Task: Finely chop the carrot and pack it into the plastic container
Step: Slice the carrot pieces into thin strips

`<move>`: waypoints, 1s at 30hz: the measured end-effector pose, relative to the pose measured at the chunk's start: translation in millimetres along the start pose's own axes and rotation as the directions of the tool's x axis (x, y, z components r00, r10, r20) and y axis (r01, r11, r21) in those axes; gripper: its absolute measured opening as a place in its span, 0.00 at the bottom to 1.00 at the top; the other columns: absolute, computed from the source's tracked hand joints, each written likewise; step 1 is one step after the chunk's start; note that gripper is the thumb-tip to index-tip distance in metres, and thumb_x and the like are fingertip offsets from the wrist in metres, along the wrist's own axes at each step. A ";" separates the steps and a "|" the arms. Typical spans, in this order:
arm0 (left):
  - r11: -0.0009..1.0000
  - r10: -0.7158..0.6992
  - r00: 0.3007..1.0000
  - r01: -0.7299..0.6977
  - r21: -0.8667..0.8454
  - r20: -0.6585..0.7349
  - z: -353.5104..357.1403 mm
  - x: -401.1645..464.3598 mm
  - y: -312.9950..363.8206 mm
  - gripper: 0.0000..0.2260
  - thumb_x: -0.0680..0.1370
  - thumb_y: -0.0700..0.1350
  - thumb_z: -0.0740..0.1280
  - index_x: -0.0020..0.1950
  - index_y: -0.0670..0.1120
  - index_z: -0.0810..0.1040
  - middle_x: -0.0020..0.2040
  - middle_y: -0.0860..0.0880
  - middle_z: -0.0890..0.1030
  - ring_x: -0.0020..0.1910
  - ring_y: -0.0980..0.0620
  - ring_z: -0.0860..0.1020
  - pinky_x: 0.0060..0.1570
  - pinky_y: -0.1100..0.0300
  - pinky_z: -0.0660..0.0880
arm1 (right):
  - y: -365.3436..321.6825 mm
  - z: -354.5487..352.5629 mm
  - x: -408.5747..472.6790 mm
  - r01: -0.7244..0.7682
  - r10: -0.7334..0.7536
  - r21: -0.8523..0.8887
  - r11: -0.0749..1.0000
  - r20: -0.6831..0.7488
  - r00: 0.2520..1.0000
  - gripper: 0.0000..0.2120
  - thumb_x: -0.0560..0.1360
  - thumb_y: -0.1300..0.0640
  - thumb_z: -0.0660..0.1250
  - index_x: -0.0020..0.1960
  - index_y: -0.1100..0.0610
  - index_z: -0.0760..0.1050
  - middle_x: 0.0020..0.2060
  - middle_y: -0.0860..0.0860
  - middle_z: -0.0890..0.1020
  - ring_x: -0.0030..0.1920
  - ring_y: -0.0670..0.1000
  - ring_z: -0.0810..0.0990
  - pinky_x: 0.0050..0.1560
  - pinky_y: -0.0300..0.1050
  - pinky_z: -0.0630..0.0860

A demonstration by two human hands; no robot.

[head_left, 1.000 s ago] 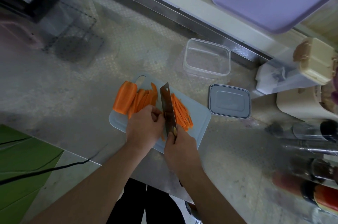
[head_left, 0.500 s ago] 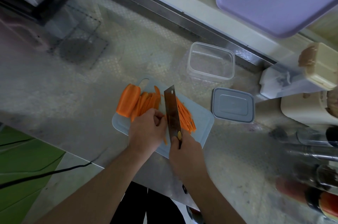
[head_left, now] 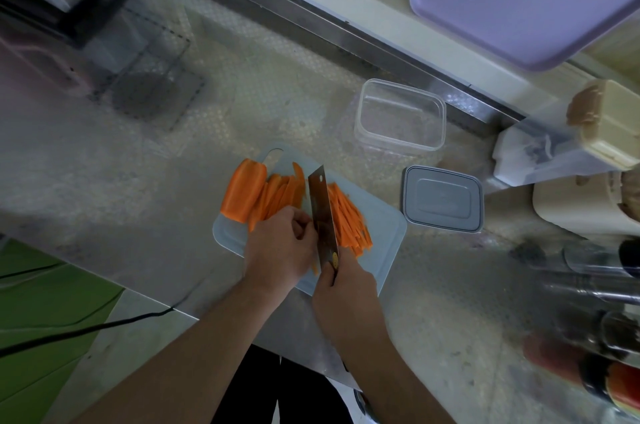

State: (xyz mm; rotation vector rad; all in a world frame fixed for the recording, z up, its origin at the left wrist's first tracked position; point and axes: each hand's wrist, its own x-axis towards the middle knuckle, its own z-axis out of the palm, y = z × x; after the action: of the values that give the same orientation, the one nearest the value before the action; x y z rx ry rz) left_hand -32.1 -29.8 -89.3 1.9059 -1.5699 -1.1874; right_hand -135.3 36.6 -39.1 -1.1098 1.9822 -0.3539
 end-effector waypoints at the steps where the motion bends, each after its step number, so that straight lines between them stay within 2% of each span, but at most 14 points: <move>1: 1.000 0.002 1.000 -0.002 -0.002 0.000 0.1 0.2 0.0 0.03 0.80 0.49 0.70 0.47 0.53 0.81 0.33 0.56 0.78 0.33 0.58 0.77 0.33 0.58 0.74 | 0.0 1.5 0.6 0.002 -0.002 0.001 1.000 0.000 1.000 0.06 0.84 0.57 0.57 0.55 0.48 0.72 0.36 0.46 0.77 0.33 0.46 0.77 0.29 0.34 0.67; 7: 1.000 -0.004 1.000 0.004 0.007 0.017 -1.5 0.1 0.6 0.03 0.80 0.49 0.71 0.47 0.53 0.80 0.34 0.56 0.79 0.35 0.58 0.78 0.34 0.59 0.74 | -5.1 10.5 2.9 -0.009 0.013 0.066 0.998 -0.055 0.998 0.09 0.84 0.57 0.57 0.59 0.49 0.74 0.39 0.43 0.79 0.38 0.43 0.78 0.34 0.31 0.69; 11: 1.000 0.018 1.000 -0.018 0.006 -0.005 -3.9 3.0 5.0 0.06 0.84 0.48 0.66 0.49 0.51 0.80 0.35 0.55 0.79 0.36 0.57 0.78 0.36 0.57 0.76 | -1.7 7.0 -0.1 -0.016 0.024 0.090 0.996 -0.080 0.997 0.06 0.84 0.56 0.58 0.51 0.50 0.73 0.35 0.48 0.78 0.34 0.41 0.76 0.31 0.33 0.70; 14: 0.996 0.079 0.995 -0.077 0.036 -0.057 -9.6 9.5 8.1 0.07 0.85 0.46 0.64 0.55 0.48 0.81 0.38 0.54 0.81 0.37 0.56 0.80 0.40 0.52 0.80 | -0.8 0.8 -2.6 -0.019 0.024 0.071 0.997 -0.077 0.997 0.09 0.84 0.56 0.59 0.45 0.50 0.69 0.32 0.49 0.75 0.31 0.41 0.75 0.30 0.33 0.69; 17: 0.992 0.079 0.995 -0.072 0.101 -0.063 -16.6 14.8 12.7 0.09 0.85 0.46 0.63 0.60 0.45 0.80 0.38 0.52 0.81 0.37 0.53 0.80 0.42 0.46 0.81 | 0.9 -2.5 -2.6 -0.043 0.047 0.063 0.997 -0.066 0.997 0.11 0.83 0.55 0.59 0.42 0.51 0.68 0.32 0.50 0.75 0.29 0.42 0.73 0.28 0.35 0.67; 22: 0.988 0.056 0.996 -0.045 0.147 -0.070 -22.9 19.1 20.1 0.15 0.84 0.47 0.63 0.71 0.45 0.75 0.40 0.51 0.81 0.39 0.51 0.81 0.42 0.49 0.81 | 2.0 -7.0 -4.2 -0.062 0.066 0.063 0.996 -0.053 0.996 0.11 0.84 0.53 0.58 0.42 0.46 0.67 0.31 0.47 0.75 0.29 0.41 0.74 0.27 0.33 0.68; 25: 0.970 0.141 0.989 -0.128 0.206 -0.050 -22.8 34.5 27.6 0.20 0.84 0.47 0.65 0.76 0.47 0.69 0.41 0.50 0.82 0.39 0.51 0.82 0.40 0.51 0.81 | 3.8 -8.4 -4.4 -0.055 0.059 0.065 0.996 -0.060 0.996 0.11 0.83 0.53 0.58 0.42 0.47 0.67 0.31 0.48 0.75 0.29 0.43 0.75 0.27 0.35 0.68; 28: 0.924 0.196 0.980 -0.190 0.333 0.013 -22.4 50.6 34.5 0.20 0.84 0.46 0.66 0.75 0.47 0.68 0.49 0.47 0.84 0.49 0.46 0.83 0.47 0.49 0.81 | 5.0 -9.3 -4.1 -0.054 0.057 0.057 0.997 -0.063 0.996 0.10 0.83 0.53 0.58 0.43 0.48 0.67 0.31 0.48 0.74 0.29 0.44 0.74 0.28 0.36 0.68; 30: 0.910 0.213 0.977 -0.208 0.358 0.024 -22.3 53.7 36.7 0.14 0.83 0.45 0.66 0.69 0.46 0.72 0.52 0.47 0.82 0.51 0.46 0.82 0.48 0.49 0.80 | 5.5 -10.6 -4.3 -0.052 0.055 0.054 0.997 -0.058 0.997 0.09 0.83 0.53 0.58 0.43 0.48 0.68 0.31 0.48 0.75 0.29 0.44 0.74 0.28 0.36 0.68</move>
State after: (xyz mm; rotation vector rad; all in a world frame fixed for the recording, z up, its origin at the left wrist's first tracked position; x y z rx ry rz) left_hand -35.6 -95.2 -68.4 1.8847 -2.0389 -0.8352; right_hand -145.4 41.8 -33.4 -1.0223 2.0391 -0.4126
